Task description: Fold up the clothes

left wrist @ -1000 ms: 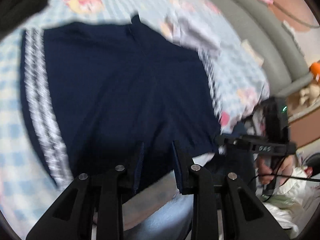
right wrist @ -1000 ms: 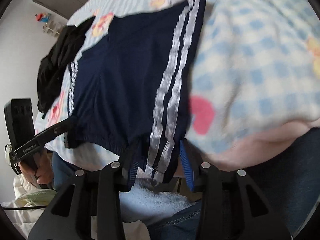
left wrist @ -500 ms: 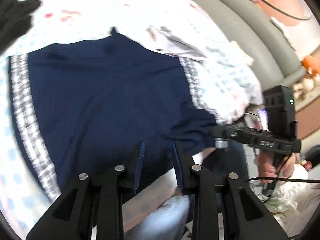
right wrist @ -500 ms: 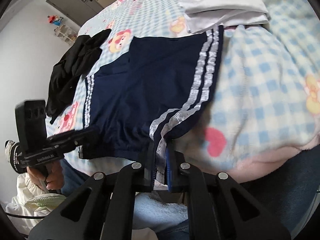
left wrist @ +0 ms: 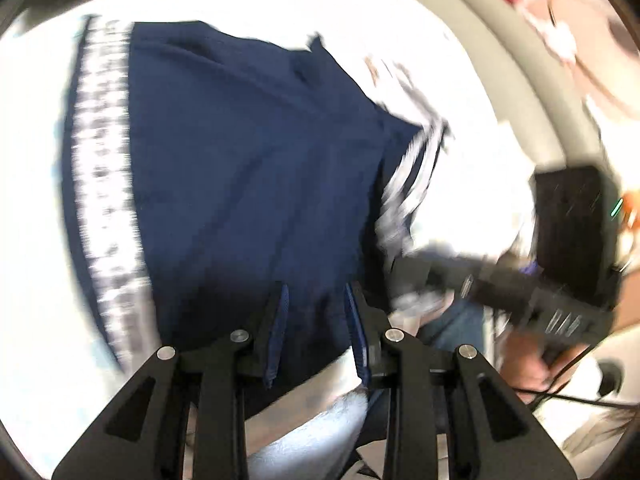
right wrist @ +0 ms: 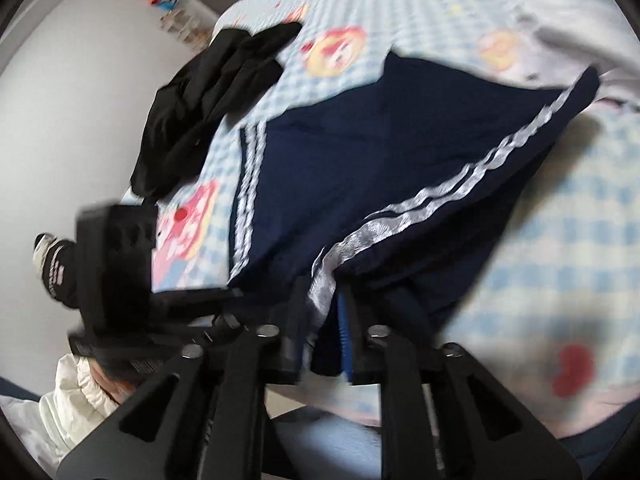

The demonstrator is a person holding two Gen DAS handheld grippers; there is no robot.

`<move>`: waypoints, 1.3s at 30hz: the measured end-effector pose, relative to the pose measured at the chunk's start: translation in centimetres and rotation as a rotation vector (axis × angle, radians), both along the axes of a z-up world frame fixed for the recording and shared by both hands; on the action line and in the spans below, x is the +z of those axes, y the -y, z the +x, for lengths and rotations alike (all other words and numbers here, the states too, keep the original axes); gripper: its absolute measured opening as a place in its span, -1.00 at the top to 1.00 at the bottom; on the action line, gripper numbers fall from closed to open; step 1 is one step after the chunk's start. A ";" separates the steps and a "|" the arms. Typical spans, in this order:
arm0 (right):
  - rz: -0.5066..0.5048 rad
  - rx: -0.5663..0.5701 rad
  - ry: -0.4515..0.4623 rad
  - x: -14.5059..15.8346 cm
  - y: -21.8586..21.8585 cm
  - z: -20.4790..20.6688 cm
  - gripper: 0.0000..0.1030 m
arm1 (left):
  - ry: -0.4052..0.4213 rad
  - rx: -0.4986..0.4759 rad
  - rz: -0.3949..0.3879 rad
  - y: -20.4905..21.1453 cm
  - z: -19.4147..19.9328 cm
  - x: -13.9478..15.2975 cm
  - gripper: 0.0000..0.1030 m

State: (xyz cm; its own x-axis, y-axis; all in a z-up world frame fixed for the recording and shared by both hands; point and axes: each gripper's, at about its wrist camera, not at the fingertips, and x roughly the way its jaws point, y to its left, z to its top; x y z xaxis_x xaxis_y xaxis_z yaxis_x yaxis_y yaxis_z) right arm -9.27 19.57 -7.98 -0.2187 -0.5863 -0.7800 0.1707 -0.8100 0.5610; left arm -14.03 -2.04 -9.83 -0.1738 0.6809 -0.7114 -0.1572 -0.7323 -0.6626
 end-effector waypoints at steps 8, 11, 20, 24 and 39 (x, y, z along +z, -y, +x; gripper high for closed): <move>-0.034 -0.068 -0.034 1.8 -3.3 2.3 0.24 | 0.044 -0.052 0.120 -1.6 -1.5 -0.7 0.15; 0.026 -0.146 -0.049 2.2 -5.5 3.0 0.23 | 0.043 -0.121 0.106 -3.2 -2.1 -0.8 0.04; 0.106 -0.134 0.078 -1.8 -5.9 3.5 0.22 | 0.020 -0.222 0.048 -7.2 -2.2 -0.7 0.53; 0.107 -0.104 0.071 -1.7 -4.5 2.8 0.22 | -0.028 -0.177 -0.041 -7.7 -2.5 0.0 0.90; 0.165 0.005 0.055 -2.2 0.8 0.5 0.15 | -0.022 0.125 -0.032 4.2 1.4 0.9 0.90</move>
